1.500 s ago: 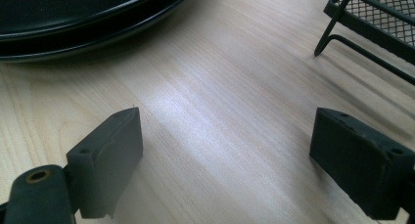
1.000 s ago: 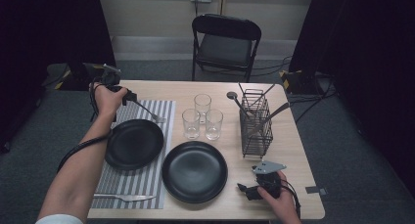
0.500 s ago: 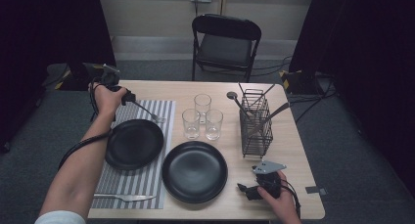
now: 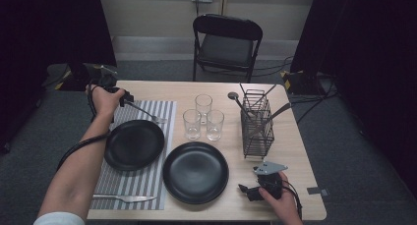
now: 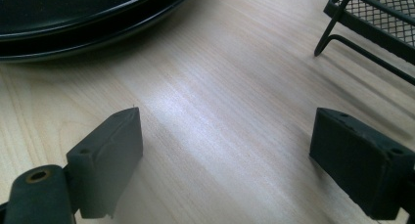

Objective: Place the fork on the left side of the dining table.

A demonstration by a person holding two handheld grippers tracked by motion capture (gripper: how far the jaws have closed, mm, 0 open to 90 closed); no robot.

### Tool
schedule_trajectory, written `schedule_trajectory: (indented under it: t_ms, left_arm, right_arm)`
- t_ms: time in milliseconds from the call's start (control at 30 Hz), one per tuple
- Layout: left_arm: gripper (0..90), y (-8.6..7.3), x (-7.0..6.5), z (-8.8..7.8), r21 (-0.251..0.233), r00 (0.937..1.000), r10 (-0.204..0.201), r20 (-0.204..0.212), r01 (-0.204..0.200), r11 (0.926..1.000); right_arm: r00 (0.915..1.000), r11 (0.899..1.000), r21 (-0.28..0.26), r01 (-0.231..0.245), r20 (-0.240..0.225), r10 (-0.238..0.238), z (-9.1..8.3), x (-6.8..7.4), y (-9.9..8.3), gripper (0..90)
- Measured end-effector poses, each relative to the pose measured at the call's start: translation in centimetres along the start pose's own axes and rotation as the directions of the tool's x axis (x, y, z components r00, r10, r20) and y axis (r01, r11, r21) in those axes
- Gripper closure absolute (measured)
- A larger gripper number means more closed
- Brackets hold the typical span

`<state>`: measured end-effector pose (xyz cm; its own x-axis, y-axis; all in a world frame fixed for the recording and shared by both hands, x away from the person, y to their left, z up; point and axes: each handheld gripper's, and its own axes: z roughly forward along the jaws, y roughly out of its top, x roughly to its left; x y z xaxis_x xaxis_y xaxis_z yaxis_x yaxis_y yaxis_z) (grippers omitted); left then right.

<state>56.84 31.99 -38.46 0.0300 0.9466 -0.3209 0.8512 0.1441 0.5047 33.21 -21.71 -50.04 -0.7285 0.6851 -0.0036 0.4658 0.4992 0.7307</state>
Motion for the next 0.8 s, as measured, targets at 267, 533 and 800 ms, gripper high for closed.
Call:
schedule_trajectory:
  t_ms: [267,533,800]
  left_arm:
    - [55.2,-0.07,0.23,0.01,0.013,0.9998,0.000,-0.019,0.000,0.9999]
    - [50.9,-0.14,0.60,-0.18,0.006,0.9996,-0.008,-0.028,0.008,1.0000]
    - [48.2,-0.18,0.97,-0.25,0.008,0.9994,-0.009,-0.033,0.009,0.9999]
  right_arm:
    - [1.0000,1.000,0.000,0.000,0.000,0.000,0.00,0.00,0.00,11.5]
    - [1.0000,1.000,0.000,0.000,0.000,0.000,0.00,0.00,0.00,11.4]
    - [1.0000,1.000,0.000,0.000,0.000,0.000,0.00,0.00,0.00,11.5]
